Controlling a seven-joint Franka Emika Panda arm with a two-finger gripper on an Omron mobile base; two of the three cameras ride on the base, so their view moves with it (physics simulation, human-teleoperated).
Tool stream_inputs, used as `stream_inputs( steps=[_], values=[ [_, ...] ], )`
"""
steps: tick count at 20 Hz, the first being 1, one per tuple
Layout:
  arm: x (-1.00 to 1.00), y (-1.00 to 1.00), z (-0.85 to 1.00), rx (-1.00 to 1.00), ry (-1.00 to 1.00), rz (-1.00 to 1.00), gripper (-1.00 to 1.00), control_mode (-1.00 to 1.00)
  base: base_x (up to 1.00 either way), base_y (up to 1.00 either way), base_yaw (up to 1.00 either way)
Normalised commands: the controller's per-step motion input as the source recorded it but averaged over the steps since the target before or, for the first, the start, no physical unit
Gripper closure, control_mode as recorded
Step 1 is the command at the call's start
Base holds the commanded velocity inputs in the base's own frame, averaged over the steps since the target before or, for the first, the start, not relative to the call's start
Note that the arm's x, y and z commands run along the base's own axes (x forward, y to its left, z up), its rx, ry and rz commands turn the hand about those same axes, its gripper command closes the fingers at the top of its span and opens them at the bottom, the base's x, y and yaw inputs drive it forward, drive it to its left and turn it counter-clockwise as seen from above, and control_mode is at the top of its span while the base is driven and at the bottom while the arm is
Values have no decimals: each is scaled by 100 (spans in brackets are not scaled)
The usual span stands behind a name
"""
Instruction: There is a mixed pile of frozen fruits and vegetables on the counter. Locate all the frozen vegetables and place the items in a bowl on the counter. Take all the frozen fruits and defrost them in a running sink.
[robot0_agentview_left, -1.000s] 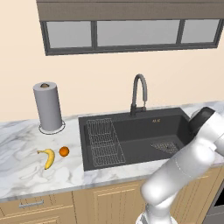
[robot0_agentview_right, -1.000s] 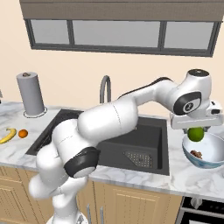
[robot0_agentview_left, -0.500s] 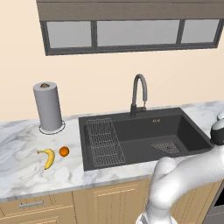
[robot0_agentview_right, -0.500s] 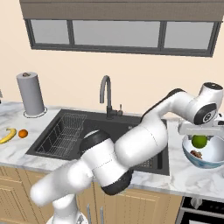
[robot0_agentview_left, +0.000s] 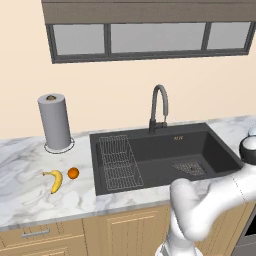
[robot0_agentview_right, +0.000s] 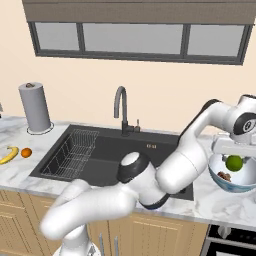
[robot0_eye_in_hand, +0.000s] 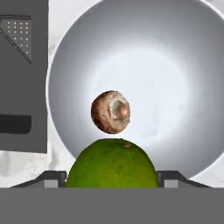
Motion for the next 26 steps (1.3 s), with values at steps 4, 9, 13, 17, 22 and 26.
stream_inputs(
  steps=[4, 9, 13, 17, 22, 26],
  values=[
    [-5, 9, -55, -5, 17, -1, 100, -100, 0, 0, 0],
    [-35, -19, -58, 22, -13, -7, -100, -100, 0, 0, 0],
    [-2, 5, -17, 11, -11, -9, -100, -100, 0, 0, 0],
    [28, 27, 41, -21, 7, -2, -100, -100, 0, 0, 0],
    [14, 3, 62, -24, 5, -5, -100, -100, 0, 0, 0],
    [-6, 44, 56, -2, 0, -12, -100, -100, 0, 0, 0]
  ],
)
